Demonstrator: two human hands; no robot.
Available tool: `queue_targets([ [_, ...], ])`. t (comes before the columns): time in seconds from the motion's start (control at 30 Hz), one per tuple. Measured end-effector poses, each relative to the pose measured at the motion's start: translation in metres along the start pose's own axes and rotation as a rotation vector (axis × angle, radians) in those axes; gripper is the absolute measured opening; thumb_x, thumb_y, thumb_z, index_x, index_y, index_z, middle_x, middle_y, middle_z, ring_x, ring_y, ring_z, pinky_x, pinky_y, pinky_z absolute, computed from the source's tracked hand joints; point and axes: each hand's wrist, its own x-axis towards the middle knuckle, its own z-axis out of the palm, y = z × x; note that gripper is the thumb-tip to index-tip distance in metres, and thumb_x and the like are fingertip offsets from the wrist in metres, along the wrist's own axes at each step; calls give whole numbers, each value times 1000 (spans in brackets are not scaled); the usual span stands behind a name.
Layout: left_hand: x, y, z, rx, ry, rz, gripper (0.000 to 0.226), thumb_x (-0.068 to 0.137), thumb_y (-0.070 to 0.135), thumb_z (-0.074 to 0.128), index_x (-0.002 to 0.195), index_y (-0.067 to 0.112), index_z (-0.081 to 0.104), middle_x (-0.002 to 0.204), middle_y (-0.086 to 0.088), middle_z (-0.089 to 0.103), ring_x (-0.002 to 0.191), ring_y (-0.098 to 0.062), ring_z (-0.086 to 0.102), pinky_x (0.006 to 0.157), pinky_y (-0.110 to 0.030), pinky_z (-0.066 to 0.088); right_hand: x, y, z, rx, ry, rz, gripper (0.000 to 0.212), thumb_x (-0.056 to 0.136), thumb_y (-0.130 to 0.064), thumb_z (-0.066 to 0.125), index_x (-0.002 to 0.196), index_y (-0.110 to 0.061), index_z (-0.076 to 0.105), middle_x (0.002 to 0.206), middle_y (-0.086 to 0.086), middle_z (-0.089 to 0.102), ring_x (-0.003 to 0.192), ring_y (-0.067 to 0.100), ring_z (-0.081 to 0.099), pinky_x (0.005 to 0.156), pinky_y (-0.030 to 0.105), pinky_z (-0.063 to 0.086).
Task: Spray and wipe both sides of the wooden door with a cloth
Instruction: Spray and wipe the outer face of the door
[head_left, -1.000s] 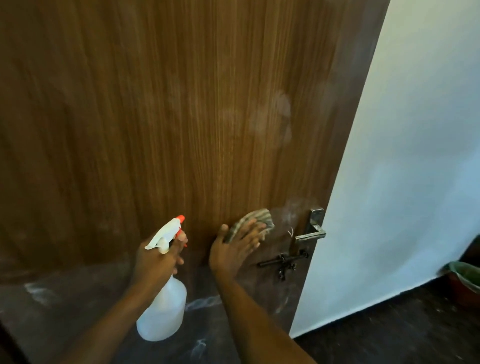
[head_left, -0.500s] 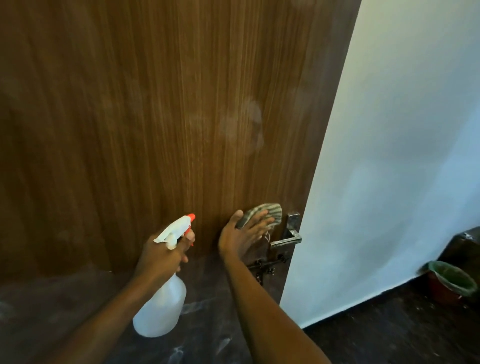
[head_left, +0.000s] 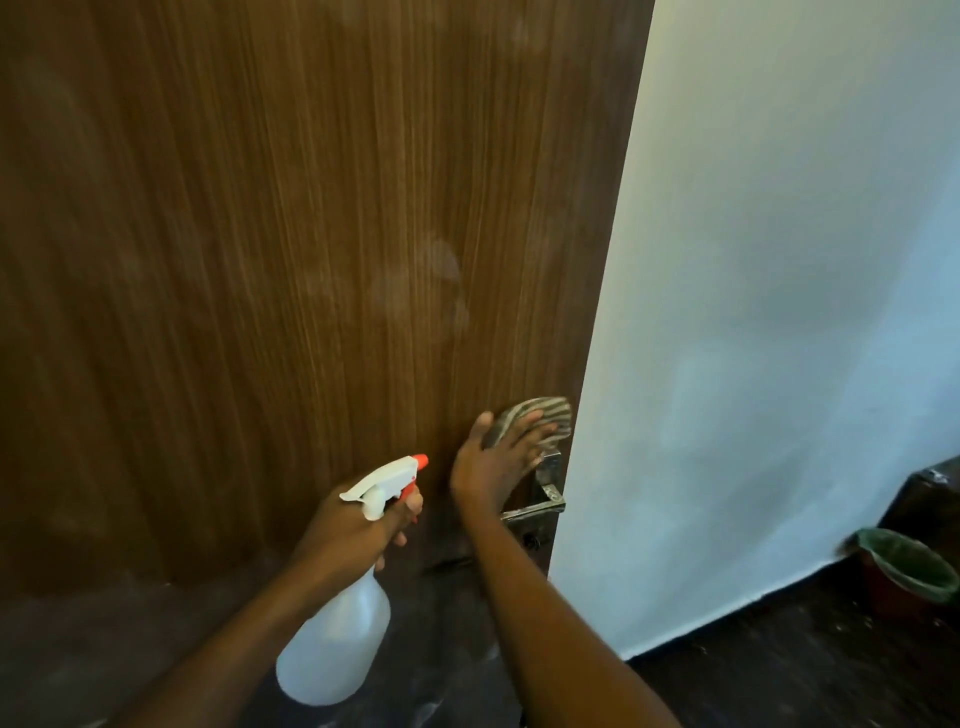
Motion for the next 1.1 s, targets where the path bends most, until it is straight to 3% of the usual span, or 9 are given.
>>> queue_targets([
  [0.07, -5, 7, 7, -5, -18, 46, 8, 92, 33, 56, 98, 33, 62, 79, -2, 71, 57, -16, 64, 43, -18, 46, 37, -10, -23, 56, 48, 129, 79, 95, -65, 12, 153, -24, -23, 162, 3, -26, 151, 31, -15, 123, 51, -1],
  [0.17, -6, 16, 19, -87, 4, -12, 14, 90, 18, 59, 101, 10, 62, 81, -7, 64, 48, -8, 63, 38, -13, 44, 54, -3, -38, 114, 38, 253, 77, 99, -62, 15, 154, -22, -20, 163, 5, -22, 151, 31, -12, 123, 48, -4],
  [0.23, -4, 18, 26, -65, 29, -14, 26, 89, 23, 62, 104, 2, 62, 81, -8, 65, 51, -10, 64, 40, -15, 46, 29, 5, -31, 3, -31, 114, 79, 98, -62, 15, 155, -20, -19, 163, 7, -22, 151, 32, -13, 121, 46, -5],
  [0.33, -3, 21, 34, -78, 53, -22, 64, 64, 57, 69, 105, 7, 65, 77, -9, 68, 56, -19, 63, 47, -26, 49, -8, 22, -14, -153, -157, -117, 84, 93, -65, 15, 155, -18, -17, 162, 7, -24, 151, 32, -13, 121, 43, -4],
  [0.47, -12, 16, 44, -66, 89, -24, 38, 79, 38, 68, 106, 11, 64, 82, -9, 70, 63, -21, 65, 49, -24, 50, 39, 24, -38, -164, -100, -26, 81, 99, -60, 18, 155, -13, -16, 163, 14, -19, 151, 35, -10, 123, 47, -3],
  [0.57, -22, 9, 51, -83, 121, -44, 36, 81, 32, 69, 109, 10, 63, 87, -9, 70, 65, -21, 66, 48, -20, 49, 72, 28, -62, -65, -75, 86, 79, 101, -58, 24, 156, -16, -15, 163, 10, -19, 152, 36, -4, 123, 50, 6],
  [0.77, -21, 7, 66, -118, 149, -71, 31, 86, 23, 66, 110, 3, 63, 87, -10, 69, 53, -11, 65, 42, -15, 46, 29, 67, -49, -441, -151, -338, 82, 101, -45, 42, 157, -9, -6, 165, 15, -9, 152, 35, -2, 124, 45, 7],
  [0.97, -17, -3, 93, -105, 146, -90, 42, 82, 32, 69, 115, 7, 60, 95, -10, 70, 69, -23, 67, 44, -18, 47, 71, 63, -76, -395, -195, -26, 80, 102, -33, 46, 156, -10, -8, 165, 16, 0, 150, 38, 17, 119, 50, 27],
  [1.1, -12, -6, 108, -156, 131, -138, 42, 85, 24, 67, 118, 1, 57, 98, -16, 68, 65, -21, 64, 41, -17, 47, 38, 87, -81, -641, -254, -432, 77, 103, -33, 46, 157, -8, -3, 164, 18, -5, 152, 37, 2, 124, 45, 14],
])
